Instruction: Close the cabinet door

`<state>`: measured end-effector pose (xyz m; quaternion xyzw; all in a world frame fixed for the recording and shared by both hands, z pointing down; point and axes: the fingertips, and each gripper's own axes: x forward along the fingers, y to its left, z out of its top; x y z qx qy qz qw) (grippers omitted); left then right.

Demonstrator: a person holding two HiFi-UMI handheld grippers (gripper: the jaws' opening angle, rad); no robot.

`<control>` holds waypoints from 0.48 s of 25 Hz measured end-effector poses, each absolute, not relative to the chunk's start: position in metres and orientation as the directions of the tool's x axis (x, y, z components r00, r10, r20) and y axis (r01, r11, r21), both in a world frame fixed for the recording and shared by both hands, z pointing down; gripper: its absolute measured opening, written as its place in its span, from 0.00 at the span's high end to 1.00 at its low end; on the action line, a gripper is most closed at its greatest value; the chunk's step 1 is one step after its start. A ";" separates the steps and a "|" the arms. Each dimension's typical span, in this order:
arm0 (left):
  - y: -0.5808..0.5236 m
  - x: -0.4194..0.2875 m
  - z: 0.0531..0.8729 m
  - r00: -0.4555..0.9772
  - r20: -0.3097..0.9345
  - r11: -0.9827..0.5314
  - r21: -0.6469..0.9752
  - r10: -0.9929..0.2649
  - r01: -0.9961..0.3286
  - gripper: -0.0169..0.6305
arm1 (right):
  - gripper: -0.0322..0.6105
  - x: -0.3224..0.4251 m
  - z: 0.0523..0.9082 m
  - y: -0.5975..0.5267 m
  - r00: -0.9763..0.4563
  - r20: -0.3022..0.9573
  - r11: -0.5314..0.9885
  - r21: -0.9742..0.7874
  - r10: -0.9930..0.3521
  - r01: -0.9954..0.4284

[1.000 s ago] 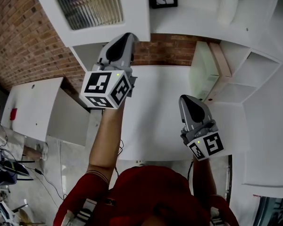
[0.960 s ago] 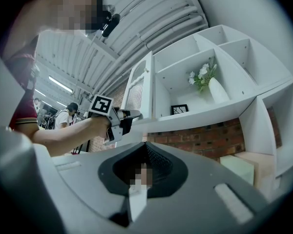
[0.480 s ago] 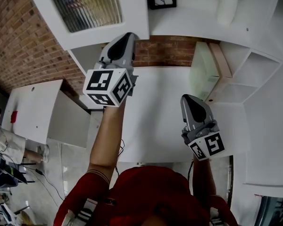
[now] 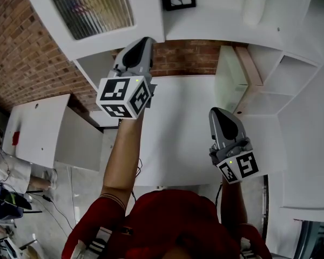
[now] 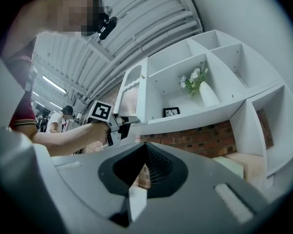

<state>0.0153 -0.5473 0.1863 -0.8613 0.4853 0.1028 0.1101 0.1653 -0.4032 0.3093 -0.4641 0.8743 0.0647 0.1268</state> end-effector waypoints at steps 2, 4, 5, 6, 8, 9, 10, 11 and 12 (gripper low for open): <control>-0.548 0.015 0.187 0.507 -0.280 -0.504 -0.089 -0.815 -0.859 0.98 | 0.93 0.165 0.309 -0.402 -0.537 -0.282 0.561 -0.005 -0.795 -0.828; -0.548 0.016 0.187 0.509 -0.274 -0.506 -0.087 -0.816 -0.858 0.98 | 0.93 0.166 0.309 -0.400 -0.535 -0.283 0.559 -0.005 -0.796 -0.829; -0.548 0.016 0.187 0.510 -0.271 -0.507 -0.087 -0.816 -0.857 0.98 | 0.93 0.167 0.309 -0.399 -0.533 -0.283 0.558 -0.005 -0.797 -0.830; -0.547 0.016 0.187 0.512 -0.268 -0.508 -0.088 -0.816 -0.857 0.98 | 0.93 0.168 0.308 -0.398 -0.532 -0.284 0.556 -0.005 -0.798 -0.831; -0.545 0.016 0.187 0.513 -0.266 -0.510 -0.088 -0.816 -0.856 0.98 | 0.93 0.170 0.308 -0.396 -0.528 -0.285 0.552 -0.005 -0.800 -0.834; -0.544 0.016 0.187 0.513 -0.266 -0.510 -0.087 -0.816 -0.856 0.98 | 0.93 0.170 0.308 -0.395 -0.527 -0.285 0.551 -0.005 -0.801 -0.834; -0.543 0.016 0.187 0.514 -0.266 -0.510 -0.087 -0.816 -0.855 0.98 | 0.93 0.171 0.307 -0.394 -0.526 -0.285 0.550 -0.005 -0.801 -0.835; -0.543 0.015 0.187 0.514 -0.266 -0.511 -0.087 -0.815 -0.855 0.98 | 0.93 0.171 0.307 -0.393 -0.525 -0.285 0.549 -0.004 -0.802 -0.836; -0.542 0.015 0.188 0.514 -0.266 -0.511 -0.086 -0.816 -0.855 0.98 | 0.93 0.172 0.307 -0.391 -0.524 -0.285 0.548 -0.004 -0.803 -0.837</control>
